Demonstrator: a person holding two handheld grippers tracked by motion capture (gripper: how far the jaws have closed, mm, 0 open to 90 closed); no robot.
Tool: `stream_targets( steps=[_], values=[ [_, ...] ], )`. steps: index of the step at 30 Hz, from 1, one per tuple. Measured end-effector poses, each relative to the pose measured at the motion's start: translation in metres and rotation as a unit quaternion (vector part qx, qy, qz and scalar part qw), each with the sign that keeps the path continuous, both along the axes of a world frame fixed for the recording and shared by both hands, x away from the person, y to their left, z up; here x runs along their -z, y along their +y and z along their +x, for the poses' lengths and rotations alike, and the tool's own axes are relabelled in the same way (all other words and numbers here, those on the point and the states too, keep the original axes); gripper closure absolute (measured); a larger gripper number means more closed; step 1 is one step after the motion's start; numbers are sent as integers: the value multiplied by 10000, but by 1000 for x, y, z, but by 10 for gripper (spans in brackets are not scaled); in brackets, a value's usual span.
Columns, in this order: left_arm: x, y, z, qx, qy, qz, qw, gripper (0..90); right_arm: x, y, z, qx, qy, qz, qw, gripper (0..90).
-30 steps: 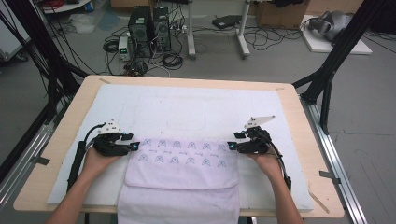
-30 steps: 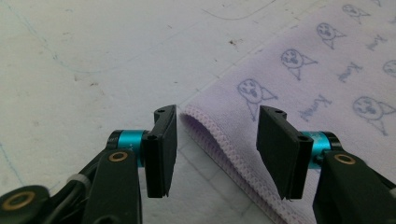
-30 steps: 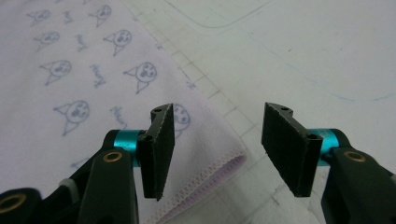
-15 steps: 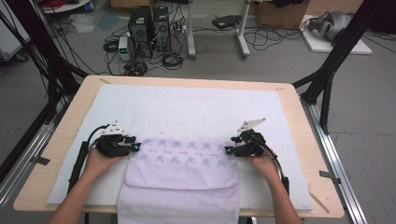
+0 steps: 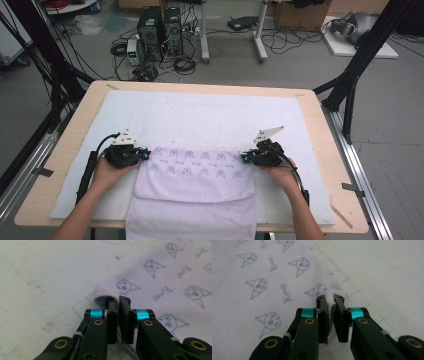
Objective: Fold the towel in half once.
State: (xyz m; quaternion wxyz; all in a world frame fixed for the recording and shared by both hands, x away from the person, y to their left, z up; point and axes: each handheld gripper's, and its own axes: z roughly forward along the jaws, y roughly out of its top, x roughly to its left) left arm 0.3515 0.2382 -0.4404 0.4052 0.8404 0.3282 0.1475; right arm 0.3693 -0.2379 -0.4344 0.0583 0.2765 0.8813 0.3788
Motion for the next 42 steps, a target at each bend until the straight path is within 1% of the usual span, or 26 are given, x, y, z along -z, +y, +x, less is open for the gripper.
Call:
stream_targets(
  steps=[3,6,9,11,12,14,16,18,20,21,22,23,25,26,27,28,30,31,32,33,35,36,37,38,40,42],
  values=[
    [-11,-3,12,-123,-80,16,9999,854,-7,-6,10,140,-73,133,9998,835],
    [-24,-7,27,-311,-271,-42,9991,856,-20,-5,24,279,-224,-53,9993,838],
    [-46,-11,50,-513,-447,-52,9977,857,-41,-5,45,479,-466,-175,9976,840],
    [-61,-12,66,-614,-489,-122,9968,857,-54,-8,56,623,-567,-187,9963,842],
    [-69,-13,73,-622,-521,-85,9967,857,-62,-10,63,706,-663,-156,9952,843],
    [-86,-17,85,-705,-677,-14,9952,858,-77,-11,75,832,-787,-220,9932,844],
    [-107,-20,96,-782,-841,-49,9934,858,-96,-10,85,913,-936,-295,9910,844],
    [-128,-22,103,-859,-1016,-40,9911,858,-118,-10,93,974,-1146,-251,9883,845],
    [-145,-21,106,-928,-1187,-151,9885,858,-140,-11,99,1004,-1300,-235,9861,845],
    [-150,-22,106,-966,-1253,-206,9872,858,-149,-11,101,1023,-1339,-223,9855,844],
    [-150,-22,106,-985,-1269,-201,9868,857,-155,-12,103,1003,-1387,-166,9851,843],
    [-147,-21,108,-987,-1173,-191,9880,854,-158,-12,106,1033,-1358,-89,9853,831],
    [-136,-19,109,-1099,-1033,-30,9886,766,-151,-12,110,1068,-1219,-25,9868,711],
    [-128,-15,109,-1146,-905,-20,9893,678,-143,-13,112,1109,-1106,10,9877,649],
    [-119,-11,109,-1157,-785,-70,9902,643,-133,-14,112,1143,-1025,-13,9881,636],
    [-110,-7,107,-1167,-732,-106,9904,617,-123,-15,112,1159,-918,-17,9890,608],
    [-91,1,103,-1173,-553,-156,9914,591,-104,-17,108,1180,-749,33,9902,567],
    [-82,4,100,-1142,-480,-233,9920,579,-96,-18,105,1184,-669,82,9907,556],
    [-75,6,96,-1097,-426,-197,9929,575,-88,-17,102,1167,-609,106,9912,540],
    [-67,8,92,-1067,-393,-227,9933,574,-81,-17,98,1116,-561,64,9921,523],
    [-55,8,85,-973,-337,-302,9942,573,-69,-13,95,986,-251,-89,9948,485],
    [-49,8,80,-888,-304,-278,9952,571,-65,-11,92,965,-258,-160,9949,499],
    [-43,6,76,-800,-302,-311,9959,571,-60,-9,85,898,-373,-149,9951,505],
    [-40,5,73,-755,-308,-324,9961,571,-55,-8,80,867,-327,-30,9957,505],
    [-36,0,71,-555,-161,-235,9981,564,-48,-7,74,812,-260,-26,9964,508],
    [-36,-8,68,-356,-169,-112,9992,560,-40,-6,66,746,-234,-58,9969,515]
  ],
)
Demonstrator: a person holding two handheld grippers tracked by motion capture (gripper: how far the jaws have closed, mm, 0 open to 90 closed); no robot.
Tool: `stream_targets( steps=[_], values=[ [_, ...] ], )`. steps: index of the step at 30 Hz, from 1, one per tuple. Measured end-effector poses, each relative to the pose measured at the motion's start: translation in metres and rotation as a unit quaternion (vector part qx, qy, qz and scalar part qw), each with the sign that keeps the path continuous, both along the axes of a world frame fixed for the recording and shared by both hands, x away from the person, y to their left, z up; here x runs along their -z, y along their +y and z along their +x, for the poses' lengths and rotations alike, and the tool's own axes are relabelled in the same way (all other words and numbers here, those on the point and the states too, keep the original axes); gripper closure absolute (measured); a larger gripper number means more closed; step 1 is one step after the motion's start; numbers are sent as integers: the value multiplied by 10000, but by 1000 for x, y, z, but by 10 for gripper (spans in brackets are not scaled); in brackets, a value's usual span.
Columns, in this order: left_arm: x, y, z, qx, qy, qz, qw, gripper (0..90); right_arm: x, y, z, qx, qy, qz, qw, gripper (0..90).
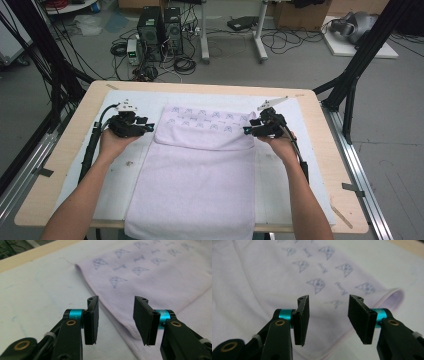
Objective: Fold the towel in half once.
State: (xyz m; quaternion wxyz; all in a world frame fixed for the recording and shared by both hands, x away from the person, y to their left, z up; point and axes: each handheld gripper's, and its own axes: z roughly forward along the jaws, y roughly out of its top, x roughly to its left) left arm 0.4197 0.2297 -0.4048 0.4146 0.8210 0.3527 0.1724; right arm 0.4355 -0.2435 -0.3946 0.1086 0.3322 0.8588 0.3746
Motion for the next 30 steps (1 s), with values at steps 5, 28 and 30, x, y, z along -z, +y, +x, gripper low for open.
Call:
stream_targets(
  steps=[5,28,30],
  values=[
    [3,-19,-4,404,-83,-1,9992,578,13,1,-19,-152,32,53,9999,555],
    [7,-9,-24,350,-106,-275,9990,882,4,-1,-54,-553,-375,256,9974,874],
    [-2,-6,-33,356,-237,-358,9984,882,-8,-3,-63,-634,-530,396,9958,874]
  ],
)
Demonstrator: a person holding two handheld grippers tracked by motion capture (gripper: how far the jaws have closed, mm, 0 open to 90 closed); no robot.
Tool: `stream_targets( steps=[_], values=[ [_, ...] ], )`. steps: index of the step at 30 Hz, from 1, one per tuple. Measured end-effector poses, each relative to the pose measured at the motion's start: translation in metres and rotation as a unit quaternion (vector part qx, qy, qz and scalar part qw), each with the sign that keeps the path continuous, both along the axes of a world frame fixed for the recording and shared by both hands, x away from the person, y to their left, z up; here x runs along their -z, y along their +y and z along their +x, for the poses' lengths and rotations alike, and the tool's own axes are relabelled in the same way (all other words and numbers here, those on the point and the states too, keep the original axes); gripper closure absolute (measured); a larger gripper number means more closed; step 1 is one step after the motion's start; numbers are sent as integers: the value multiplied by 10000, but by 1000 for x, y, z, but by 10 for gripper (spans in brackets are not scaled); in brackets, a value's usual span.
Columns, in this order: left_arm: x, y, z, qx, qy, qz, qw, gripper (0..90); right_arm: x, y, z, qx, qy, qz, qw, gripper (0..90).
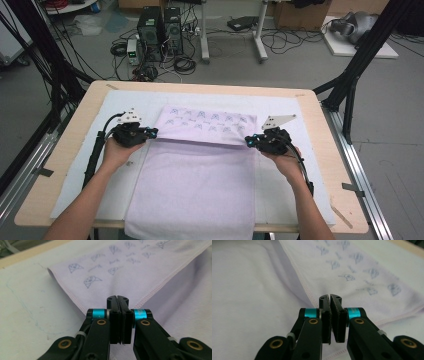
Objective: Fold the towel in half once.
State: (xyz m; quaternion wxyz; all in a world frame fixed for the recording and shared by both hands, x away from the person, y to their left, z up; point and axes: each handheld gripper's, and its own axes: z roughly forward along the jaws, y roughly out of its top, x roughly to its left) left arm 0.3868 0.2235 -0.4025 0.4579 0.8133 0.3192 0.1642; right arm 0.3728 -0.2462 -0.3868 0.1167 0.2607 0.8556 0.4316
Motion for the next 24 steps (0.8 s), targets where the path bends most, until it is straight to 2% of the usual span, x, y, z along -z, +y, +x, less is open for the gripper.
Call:
stream_targets(
  steps=[3,6,8,10,13,15,17,18,19,21,24],
  values=[
    [-11,4,-21,92,-198,39,9998,882,-14,-1,-14,-153,-130,80,9998,873],
    [-13,8,-49,159,-268,148,9994,882,-19,1,-38,-356,-163,124,9992,873],
    [-8,10,-68,118,-290,248,9992,879,-16,4,-56,-611,-178,3,9980,873],
    [-2,12,-87,147,-303,337,9989,879,-12,8,-72,-752,-141,-105,9970,888],
    [8,16,-110,183,-238,330,9990,879,-7,10,-94,-959,-63,27,9954,893],
    [14,17,-123,266,-162,303,9991,879,-2,12,-106,-1108,24,-7,9938,892],
    [19,16,-130,438,-114,320,9985,874,1,14,-115,-1213,116,-107,9925,884],
    [20,15,-130,452,-103,337,9984,843,2,15,-117,-1214,88,-170,9924,846],
    [20,15,-128,414,-85,340,9985,775,3,16,-115,-1135,71,-237,9932,821],
    [20,16,-120,326,-89,322,9989,657,5,15,-106,-921,-94,-435,9948,709],
    [24,14,-111,370,-14,256,9990,582,18,13,-85,-724,32,-447,9964,652]
  ],
)
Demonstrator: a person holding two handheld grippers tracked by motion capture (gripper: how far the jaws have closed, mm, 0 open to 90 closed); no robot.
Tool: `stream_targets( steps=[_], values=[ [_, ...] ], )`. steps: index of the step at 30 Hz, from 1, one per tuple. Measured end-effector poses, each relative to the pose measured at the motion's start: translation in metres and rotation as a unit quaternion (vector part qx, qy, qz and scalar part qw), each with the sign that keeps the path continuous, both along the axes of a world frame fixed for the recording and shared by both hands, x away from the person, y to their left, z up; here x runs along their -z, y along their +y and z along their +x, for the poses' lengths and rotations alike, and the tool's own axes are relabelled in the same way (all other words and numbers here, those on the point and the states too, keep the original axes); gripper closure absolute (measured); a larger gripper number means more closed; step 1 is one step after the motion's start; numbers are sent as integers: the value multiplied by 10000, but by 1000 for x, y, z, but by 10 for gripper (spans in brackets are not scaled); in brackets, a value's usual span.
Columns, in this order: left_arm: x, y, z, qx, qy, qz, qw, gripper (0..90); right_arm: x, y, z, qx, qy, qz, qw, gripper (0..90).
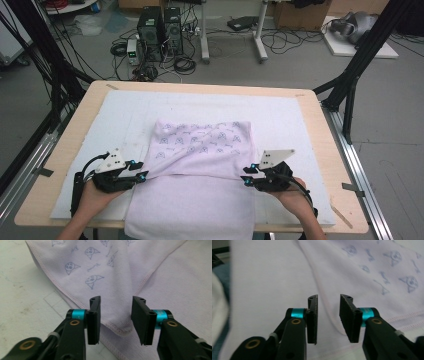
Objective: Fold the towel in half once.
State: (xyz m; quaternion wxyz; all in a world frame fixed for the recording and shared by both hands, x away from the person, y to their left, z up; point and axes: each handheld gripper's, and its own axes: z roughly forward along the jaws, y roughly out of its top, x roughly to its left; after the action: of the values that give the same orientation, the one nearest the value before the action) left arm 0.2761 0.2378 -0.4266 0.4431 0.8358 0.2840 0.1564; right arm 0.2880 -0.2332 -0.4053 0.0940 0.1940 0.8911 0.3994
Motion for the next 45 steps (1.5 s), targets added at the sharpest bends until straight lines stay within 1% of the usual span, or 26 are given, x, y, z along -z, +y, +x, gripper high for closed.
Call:
stream_targets(
  steps=[2,3,6,8,9,11,14,17,19,21,24,26,27,29,30,31,32,34,35,36,38,39,40,41,42,45],
  values=[
    [3,-3,2,105,-5,15,9999,581,13,0,12,102,249,47,9996,614],
    [5,-4,3,145,14,52,9999,584,18,1,17,112,312,38,9994,605],
    [9,-6,8,159,37,144,9998,663,29,6,25,145,403,34,9991,587],
    [11,-7,12,119,99,130,9998,718,35,8,29,166,480,61,9987,599],
    [13,-7,14,100,121,155,9998,752,38,9,30,163,466,21,9988,612],
    [17,-8,18,107,179,208,9996,819,39,8,31,168,464,112,9987,708],
    [19,-9,20,84,220,186,9996,852,39,9,31,85,522,110,9985,828],
    [16,-6,19,20,216,86,9997,857,37,9,30,4,547,122,9984,862],
    [11,-3,18,-38,209,-33,9998,858,33,7,29,-18,501,204,9985,866],
    [5,-1,15,-79,145,-113,9998,858,25,4,25,-17,422,345,9985,867],
    [-5,1,7,-55,63,-188,9998,859,6,1,16,-59,191,533,9984,868],
    [-14,2,-2,15,6,-205,9998,859,-9,-1,7,-161,25,604,9980,868],
    [-17,3,-6,44,-14,-193,9998,858,-17,-2,-1,-253,-59,688,9973,868],
    [-22,5,-16,70,-60,-184,9998,858,-26,-3,-14,-426,-150,767,9960,868],
    [-25,8,-23,103,-60,-209,9997,858,-28,-3,-20,-501,-163,770,9956,868],
    [-26,9,-30,140,-50,-207,9997,858,-31,-2,-30,-648,-147,771,9948,868],
    [-27,10,-36,178,-36,-195,9996,856,-33,-2,-38,-775,-92,749,9941,868],
    [-27,11,-45,320,13,-153,9994,839,-33,-2,-50,-1046,52,773,9915,861],
    [-27,11,-48,344,28,-114,9993,791,-32,-1,-52,-1153,170,772,9902,834],
    [-27,11,-48,336,48,-103,9994,712,-30,-1,-52,-1177,259,713,9901,794],
    [-28,9,-42,260,62,-81,9996,615,-27,-2,-45,-1046,279,682,9918,722],
    [-29,8,-36,203,50,-104,9997,591,-26,-3,-39,-891,283,677,9933,699],
    [-29,7,-31,178,6,-84,9998,576,-26,-5,-29,-732,235,653,9949,671],
    [-29,6,-24,142,-33,-91,9999,573,-26,-6,-22,-619,205,657,9957,649],
    [-28,5,-16,118,-52,-58,9999,571,-25,-7,-13,-434,184,676,9966,638],
    [-26,-1,11,-112,-158,-79,9998,567,-22,-10,17,25,137,520,9986,610]
  ],
)
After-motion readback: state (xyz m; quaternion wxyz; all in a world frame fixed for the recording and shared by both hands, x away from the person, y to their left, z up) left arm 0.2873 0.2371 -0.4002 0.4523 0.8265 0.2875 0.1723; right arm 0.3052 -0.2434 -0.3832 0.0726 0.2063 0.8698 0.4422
